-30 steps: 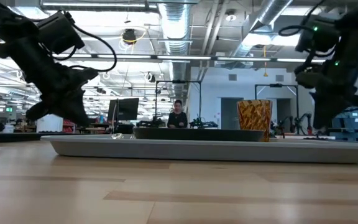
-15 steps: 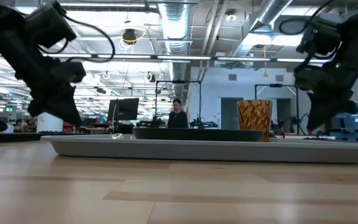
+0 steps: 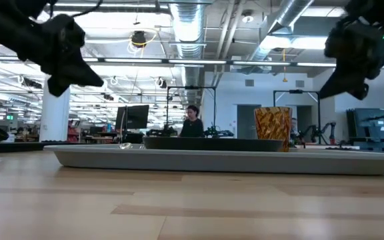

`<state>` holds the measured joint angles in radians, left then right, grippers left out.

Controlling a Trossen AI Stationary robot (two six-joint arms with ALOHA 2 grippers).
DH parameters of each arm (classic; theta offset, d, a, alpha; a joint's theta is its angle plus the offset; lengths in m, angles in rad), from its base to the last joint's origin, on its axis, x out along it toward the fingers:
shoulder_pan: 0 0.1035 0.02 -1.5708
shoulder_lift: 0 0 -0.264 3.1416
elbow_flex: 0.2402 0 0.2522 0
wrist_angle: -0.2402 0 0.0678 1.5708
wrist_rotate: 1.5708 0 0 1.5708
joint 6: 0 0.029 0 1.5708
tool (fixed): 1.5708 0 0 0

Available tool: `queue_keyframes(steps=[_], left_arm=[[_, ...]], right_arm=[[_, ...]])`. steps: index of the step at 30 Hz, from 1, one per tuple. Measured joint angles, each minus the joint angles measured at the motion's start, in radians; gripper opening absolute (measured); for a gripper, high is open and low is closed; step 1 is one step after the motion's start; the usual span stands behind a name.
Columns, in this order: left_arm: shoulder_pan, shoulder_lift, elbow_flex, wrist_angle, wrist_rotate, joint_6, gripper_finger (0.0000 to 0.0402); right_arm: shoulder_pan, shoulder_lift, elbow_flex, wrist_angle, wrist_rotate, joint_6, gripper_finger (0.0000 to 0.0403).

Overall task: Pick and place plate/cup/fork/spoon on tray
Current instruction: Return to Home Position

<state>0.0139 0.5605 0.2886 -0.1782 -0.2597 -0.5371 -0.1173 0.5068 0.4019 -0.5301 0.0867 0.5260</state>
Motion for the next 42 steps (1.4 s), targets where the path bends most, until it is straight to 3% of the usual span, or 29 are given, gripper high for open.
queue_keyframes(steps=[5,11,19,28,33,37,42], left_arm=[[0.000,-0.084,0.000,-0.020,-0.062,-0.020,0.0000],[-0.001,-0.126,0.000,-0.075,-0.040,-0.005,0.0000],[0.032,-0.125,0.000,0.041,0.240,0.288,0.0000],[0.196,-0.131,0.000,0.189,0.466,0.429,0.0000],[0.284,-0.145,-0.008,0.216,0.511,0.467,0.0000],[0.327,-0.176,-0.135,0.438,0.567,0.409,0.0000],[0.339,-0.238,-0.277,0.625,0.551,0.315,0.0000]], right_arm=[[0.022,-0.082,0.001,-0.038,0.001,-0.006,0.0017],[0.029,-0.121,0.001,-0.030,-0.007,-0.015,0.0016],[0.069,-0.160,0.001,0.228,-0.055,-0.358,0.0005],[0.069,-0.296,-0.128,0.435,-0.091,-0.429,0.0003],[0.071,-0.413,-0.196,0.473,-0.090,-0.429,0.0003],[0.071,-0.508,-0.218,0.461,-0.090,-0.430,0.0003],[0.069,-0.501,-0.230,0.467,-0.089,-0.437,0.0003]])
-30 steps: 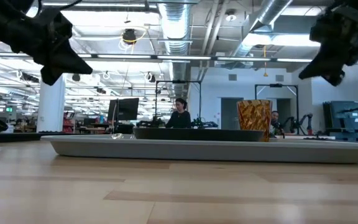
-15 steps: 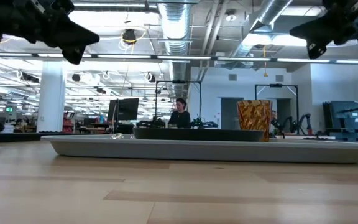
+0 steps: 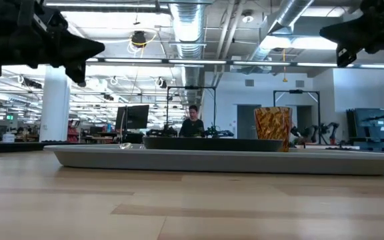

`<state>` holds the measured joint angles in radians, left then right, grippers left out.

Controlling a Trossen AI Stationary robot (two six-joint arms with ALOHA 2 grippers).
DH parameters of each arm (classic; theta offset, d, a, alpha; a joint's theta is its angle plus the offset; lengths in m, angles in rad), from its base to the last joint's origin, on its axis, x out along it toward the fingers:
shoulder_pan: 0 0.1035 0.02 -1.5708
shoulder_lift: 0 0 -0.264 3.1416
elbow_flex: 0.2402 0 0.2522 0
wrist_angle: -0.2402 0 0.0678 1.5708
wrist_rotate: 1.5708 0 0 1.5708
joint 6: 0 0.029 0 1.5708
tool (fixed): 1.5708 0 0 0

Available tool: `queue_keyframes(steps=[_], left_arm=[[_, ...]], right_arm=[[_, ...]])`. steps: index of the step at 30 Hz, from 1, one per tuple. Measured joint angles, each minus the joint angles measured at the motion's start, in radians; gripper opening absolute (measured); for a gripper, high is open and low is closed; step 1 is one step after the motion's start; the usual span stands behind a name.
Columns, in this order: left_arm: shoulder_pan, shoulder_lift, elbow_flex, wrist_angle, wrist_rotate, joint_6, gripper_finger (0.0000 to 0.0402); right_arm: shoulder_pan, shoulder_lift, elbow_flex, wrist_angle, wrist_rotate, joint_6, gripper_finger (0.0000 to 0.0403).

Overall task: Pick and place plate/cup/fork/spoon on tray
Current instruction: Return to Home Position

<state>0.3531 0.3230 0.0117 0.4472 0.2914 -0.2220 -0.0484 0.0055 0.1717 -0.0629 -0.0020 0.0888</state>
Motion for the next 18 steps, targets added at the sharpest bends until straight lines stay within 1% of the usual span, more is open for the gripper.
queue_keyframes(steps=[2,5,9,13,16,18], left_arm=[[0.000,-0.041,0.002,-0.045,-0.007,-0.003,0.0000],[0.000,-0.090,0.002,-0.119,-0.019,0.035,0.0000],[0.000,-0.188,0.002,-0.168,-0.054,0.056,0.0000],[0.000,-0.310,0.002,-0.310,-0.070,0.053,0.0000],[0.000,-0.319,0.002,-0.362,-0.071,0.042,0.0000],[0.000,-0.316,0.002,-0.357,-0.071,0.045,0.0000]], right_arm=[[0.000,-0.004,-0.013,-0.004,0.000,-0.003,0.0003],[0.000,-0.004,-0.014,-0.004,0.000,-0.013,0.0003],[0.000,-0.003,-0.013,0.003,0.003,-0.049,0.0003],[0.000,-0.003,-0.013,0.018,0.056,-0.072,0.0003],[-0.001,-0.003,-0.013,0.036,0.093,-0.095,0.0004],[-0.011,-0.002,-0.024,0.069,0.106,-0.108,0.0004]])
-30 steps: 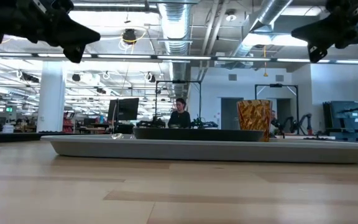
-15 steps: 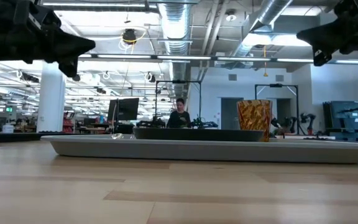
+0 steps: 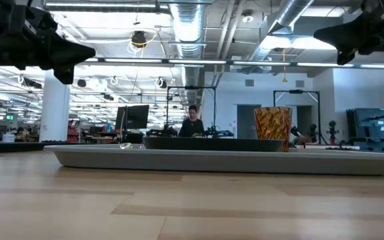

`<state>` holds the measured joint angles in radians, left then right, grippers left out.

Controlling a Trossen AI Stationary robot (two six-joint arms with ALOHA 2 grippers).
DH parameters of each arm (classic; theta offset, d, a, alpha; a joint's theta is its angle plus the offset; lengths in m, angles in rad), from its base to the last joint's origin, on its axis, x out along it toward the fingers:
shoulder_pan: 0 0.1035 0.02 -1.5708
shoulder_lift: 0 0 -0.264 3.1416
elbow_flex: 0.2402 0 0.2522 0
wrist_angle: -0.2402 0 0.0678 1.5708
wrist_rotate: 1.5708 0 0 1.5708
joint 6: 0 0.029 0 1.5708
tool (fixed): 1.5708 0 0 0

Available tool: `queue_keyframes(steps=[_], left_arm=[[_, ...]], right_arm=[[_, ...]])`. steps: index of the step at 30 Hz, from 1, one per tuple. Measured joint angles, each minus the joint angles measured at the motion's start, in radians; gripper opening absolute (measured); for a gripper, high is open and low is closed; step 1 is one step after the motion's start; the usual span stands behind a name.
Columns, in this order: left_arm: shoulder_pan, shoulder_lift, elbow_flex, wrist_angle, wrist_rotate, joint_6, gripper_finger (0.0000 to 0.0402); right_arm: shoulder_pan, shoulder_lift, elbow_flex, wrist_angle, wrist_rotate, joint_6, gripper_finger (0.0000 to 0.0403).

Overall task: Pick and place plate/cup/fork/spoon on tray
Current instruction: Return to Home Position

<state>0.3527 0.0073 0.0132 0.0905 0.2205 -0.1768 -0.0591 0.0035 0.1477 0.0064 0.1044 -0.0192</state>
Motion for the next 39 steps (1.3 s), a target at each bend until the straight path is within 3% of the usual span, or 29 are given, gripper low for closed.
queue_keyframes(steps=[6,11,18,27,39], left_arm=[[0.000,-0.006,0.000,-0.012,-0.008,0.012,0.0000],[0.000,-0.006,0.000,-0.014,-0.007,0.038,0.0000],[0.000,-0.006,0.000,-0.039,-0.088,0.068,0.0000],[0.000,-0.003,0.000,-0.047,-0.090,-0.028,0.0000],[-0.010,-0.003,-0.003,-0.029,-0.046,-0.027,0.0000]], right_arm=[[-0.056,0.000,-0.139,0.156,-0.023,0.058,0.0004],[-0.060,-0.001,-0.139,0.179,-0.047,0.060,0.0004],[-0.093,-0.001,-0.139,0.175,0.026,0.010,0.0005],[-0.173,-0.001,-0.140,0.174,0.037,0.121,0.0006],[-0.184,-0.001,-0.141,0.151,0.024,0.026,0.0006]])
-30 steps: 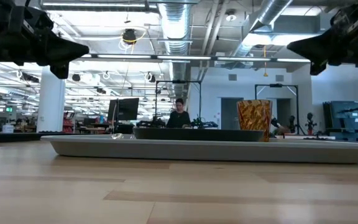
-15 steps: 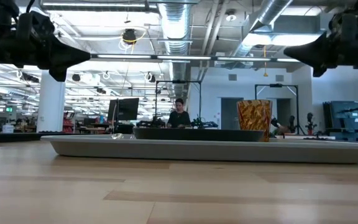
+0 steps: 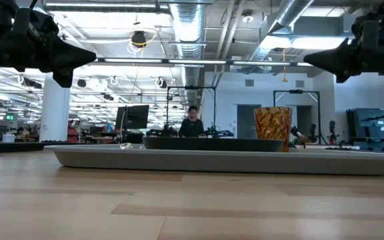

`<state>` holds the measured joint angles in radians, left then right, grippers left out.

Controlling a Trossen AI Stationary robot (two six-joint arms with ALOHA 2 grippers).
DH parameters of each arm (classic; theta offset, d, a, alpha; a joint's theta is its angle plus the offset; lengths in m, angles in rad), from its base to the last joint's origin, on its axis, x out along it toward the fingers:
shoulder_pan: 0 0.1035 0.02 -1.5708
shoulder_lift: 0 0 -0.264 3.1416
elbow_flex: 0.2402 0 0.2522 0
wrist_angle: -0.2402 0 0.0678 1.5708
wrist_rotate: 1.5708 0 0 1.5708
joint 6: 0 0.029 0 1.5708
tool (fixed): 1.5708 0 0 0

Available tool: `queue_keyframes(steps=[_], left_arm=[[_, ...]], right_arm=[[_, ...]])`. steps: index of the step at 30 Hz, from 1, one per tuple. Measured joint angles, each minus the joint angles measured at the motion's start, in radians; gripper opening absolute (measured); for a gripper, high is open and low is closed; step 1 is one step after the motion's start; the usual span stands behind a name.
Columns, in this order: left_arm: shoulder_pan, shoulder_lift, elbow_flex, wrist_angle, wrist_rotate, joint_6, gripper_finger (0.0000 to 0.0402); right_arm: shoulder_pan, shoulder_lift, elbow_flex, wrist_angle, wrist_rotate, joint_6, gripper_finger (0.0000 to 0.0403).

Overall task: Pick and place plate/cup/fork/spoon on tray
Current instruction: Return to Home Position

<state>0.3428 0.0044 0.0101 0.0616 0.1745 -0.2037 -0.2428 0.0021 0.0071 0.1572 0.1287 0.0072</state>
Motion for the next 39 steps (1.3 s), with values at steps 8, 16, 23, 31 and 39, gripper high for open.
queue_keyframes(steps=[8,16,23,31,39], left_arm=[[0.000,0.000,-0.001,-0.003,-0.041,0.011,0.0000],[0.000,0.000,-0.003,-0.007,-0.056,-0.029,0.0000],[0.000,0.000,-0.003,-0.007,-0.056,-0.022,0.0000],[0.000,0.000,-0.003,-0.007,-0.056,-0.027,0.0000],[0.000,0.000,-0.004,-0.007,-0.056,-0.026,0.0000]], right_arm=[[0.000,0.000,0.000,-0.019,0.002,-0.005,0.0013],[-0.005,0.000,-0.001,-0.023,0.029,0.038,0.0015],[-0.009,0.001,-0.001,-0.100,0.028,0.150,0.0018],[-0.008,0.017,0.001,-0.108,0.026,0.150,0.0034],[-0.008,0.018,0.002,-0.113,0.026,0.151,0.0034]])
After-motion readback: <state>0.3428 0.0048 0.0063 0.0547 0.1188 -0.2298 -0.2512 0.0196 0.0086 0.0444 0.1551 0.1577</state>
